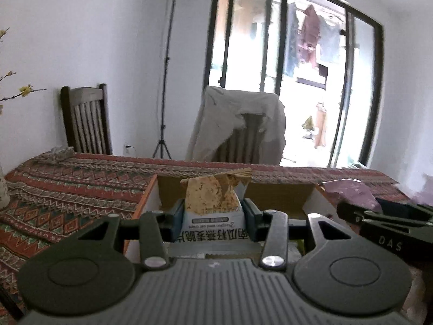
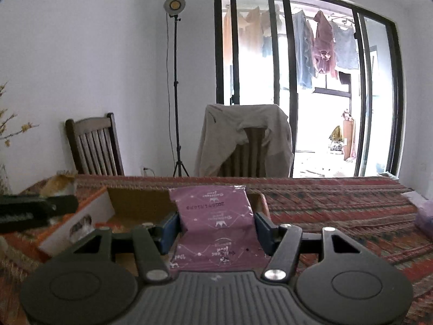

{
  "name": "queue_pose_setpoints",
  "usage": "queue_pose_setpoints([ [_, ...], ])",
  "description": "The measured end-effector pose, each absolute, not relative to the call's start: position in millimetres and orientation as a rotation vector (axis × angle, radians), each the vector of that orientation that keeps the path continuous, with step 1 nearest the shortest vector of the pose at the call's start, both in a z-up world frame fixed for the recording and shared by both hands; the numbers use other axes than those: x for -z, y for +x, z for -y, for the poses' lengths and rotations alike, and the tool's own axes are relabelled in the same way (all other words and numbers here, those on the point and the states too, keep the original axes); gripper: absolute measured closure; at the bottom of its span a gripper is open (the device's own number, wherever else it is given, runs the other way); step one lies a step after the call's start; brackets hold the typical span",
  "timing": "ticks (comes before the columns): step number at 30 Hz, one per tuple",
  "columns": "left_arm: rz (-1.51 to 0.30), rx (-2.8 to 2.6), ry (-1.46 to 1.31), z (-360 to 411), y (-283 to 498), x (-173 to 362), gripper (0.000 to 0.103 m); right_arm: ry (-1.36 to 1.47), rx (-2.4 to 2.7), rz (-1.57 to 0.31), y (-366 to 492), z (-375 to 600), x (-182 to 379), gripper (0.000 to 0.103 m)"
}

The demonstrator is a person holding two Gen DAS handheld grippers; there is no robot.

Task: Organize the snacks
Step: 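Carry both packets over the cardboard box and open both tools to drop them, then move both tools back from the box to the snack pile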

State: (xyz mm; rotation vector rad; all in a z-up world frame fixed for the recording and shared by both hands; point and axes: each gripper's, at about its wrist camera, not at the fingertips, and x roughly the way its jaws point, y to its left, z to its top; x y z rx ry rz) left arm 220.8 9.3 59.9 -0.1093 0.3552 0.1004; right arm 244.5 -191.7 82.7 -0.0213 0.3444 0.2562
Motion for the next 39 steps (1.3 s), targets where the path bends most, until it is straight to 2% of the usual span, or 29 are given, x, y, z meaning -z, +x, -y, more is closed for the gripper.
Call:
queue_pose_setpoints([
  [8,-0.439,-0.095,-0.162,-34.8,251.2,-30.0,0.058,-0.079,-0.261,-0.334,256.0,182.9,-60.7,0.044],
  [14,-0.429,-0.104,-0.121,-30.6,247.9,-19.0,0.057,-0.096,-0.279,-0.379,253.3,180.4,-54.9,0.043],
  [15,-0.425,-0.112,-0.115,-28.9,247.6,-18.5,0.055,-0.093,-0.279,-0.381,251.8,181.5,-54.4,0.043],
  [16,-0.418,-0.119,-0.109,-28.3,247.6,-19.4,0.043,-0.092,-0.276,-0.378,250.5,182.6,-55.1,0.043],
  [17,-0.406,-0.131,-0.103,-27.2,245.3,-19.7,0.022,-0.088,-0.271,-0.375,249.5,183.1,-55.5,0.038],
  [18,-0.389,-0.157,-0.096,-25.4,243.3,-20.3,0.012,-0.084,-0.267,-0.375,247.9,183.3,-55.5,0.031],
  [19,-0.372,-0.180,-0.091,-24.7,241.4,-20.7,0.000,-0.078,-0.263,-0.370,246.3,185.0,-55.1,0.013],
  [20,-0.346,-0.201,-0.088,-24.6,237.8,-20.8,0.000,-0.071,-0.258,-0.362,244.7,186.5,-55.2,0.000],
  [39,-0.323,-0.180,-0.114,-27.4,228.5,-24.6,0.000,-0.048,-0.214,-0.372,245.2,193.1,-52.1,0.000],
])
